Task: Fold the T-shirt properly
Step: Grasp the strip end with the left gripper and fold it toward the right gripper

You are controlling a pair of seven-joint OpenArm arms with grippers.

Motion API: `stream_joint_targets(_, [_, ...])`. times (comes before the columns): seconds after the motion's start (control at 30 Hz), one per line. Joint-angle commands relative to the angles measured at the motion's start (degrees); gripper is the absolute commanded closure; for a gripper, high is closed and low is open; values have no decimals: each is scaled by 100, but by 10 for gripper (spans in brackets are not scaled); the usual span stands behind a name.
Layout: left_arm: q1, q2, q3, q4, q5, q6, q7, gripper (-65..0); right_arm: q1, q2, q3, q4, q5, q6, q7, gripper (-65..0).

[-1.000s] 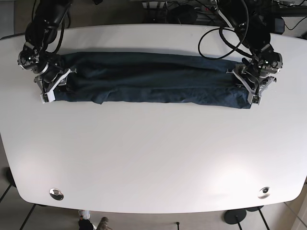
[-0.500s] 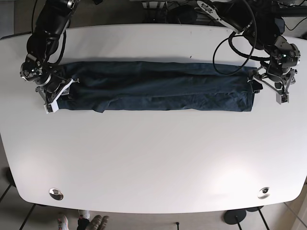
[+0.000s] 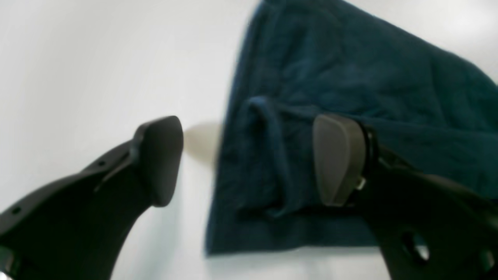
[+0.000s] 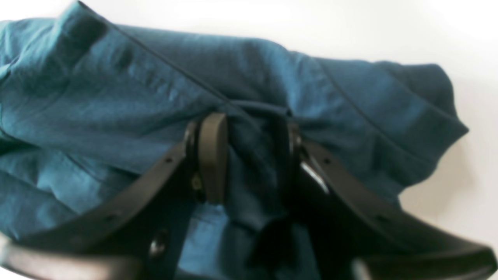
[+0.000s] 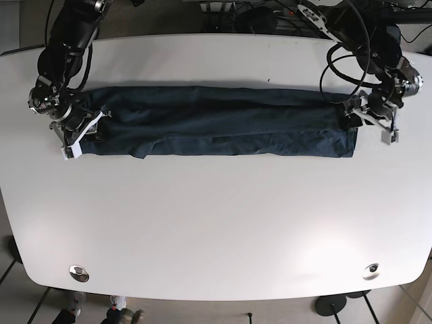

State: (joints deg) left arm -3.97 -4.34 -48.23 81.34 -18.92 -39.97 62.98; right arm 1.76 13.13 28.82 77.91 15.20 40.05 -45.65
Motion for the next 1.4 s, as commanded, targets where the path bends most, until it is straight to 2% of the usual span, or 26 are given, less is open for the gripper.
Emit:
stream_joint_targets(0.03, [85,16,335,46,50,-3,124,-360,57,63,15,82,23,-5,-20,-195])
stream_joint_targets(0.07, [85,16,414,46,50,-3,124,-296,66,63,15,82,23,-5,-20,-195])
stream_joint_targets(0.1, [85,16,449,64,50,-3,124,-186,75,63,15,82,23,-5,-20,-195])
stream_joint_targets(0.17, [102,16,484,222,50,-3,133,-15,83,63,15,82,23,-5,-20,-195])
stream_joint_targets(0.2, [111,16,484,371,50,-3,133,0,83,63,24,82,23,-5,-20,-195])
stream_joint_targets(0.33, [225,148,643,1356,50,-3,440,0,83,63,15,82,23,-5,-20,-195])
stream_joint_targets(0.43, [533,227,1460,2367,68,-3,449,0,83,63,15,82,23,-5,-20,-195])
stream_joint_targets(0.57, [735,553,2533,2824,85,-3,432,0,83,63,15,82,23,-5,-20,-195])
stream_joint_targets(0.77, [709,1001,3966,2701,85,-3,379,0,83,55,15,82,23,-5,-20,-195])
stream_joint_targets(0.9, [709,1212,4713,2297,68,-3,-272,0,83,55,15,73,23,-5,-20,-195])
stream_joint_targets(1.03, [656,1221,5135,1954,76,-3,-553,0,83,55,24,73,23,-5,-20,-195])
stream_joint_targets(1.23, [621,1229,5275,1620,85,27,-606,0,83,55,41,73,23,-5,-20,-195])
stream_joint_targets(1.3, [489,1229,5275,1558,59,133,-606,-113,83,55,32,73,23,-5,-20,-195])
stream_joint_targets(1.33, [463,1229,5275,1514,59,133,-606,-186,83,55,32,73,23,-5,-20,-195])
stream_joint_targets(1.37, [436,1229,5275,1479,59,133,-606,-300,83,55,24,73,23,-5,-20,-195])
stream_joint_targets(1.4, [436,1229,5275,1488,59,142,-606,-364,83,55,24,73,23,-5,-20,-195])
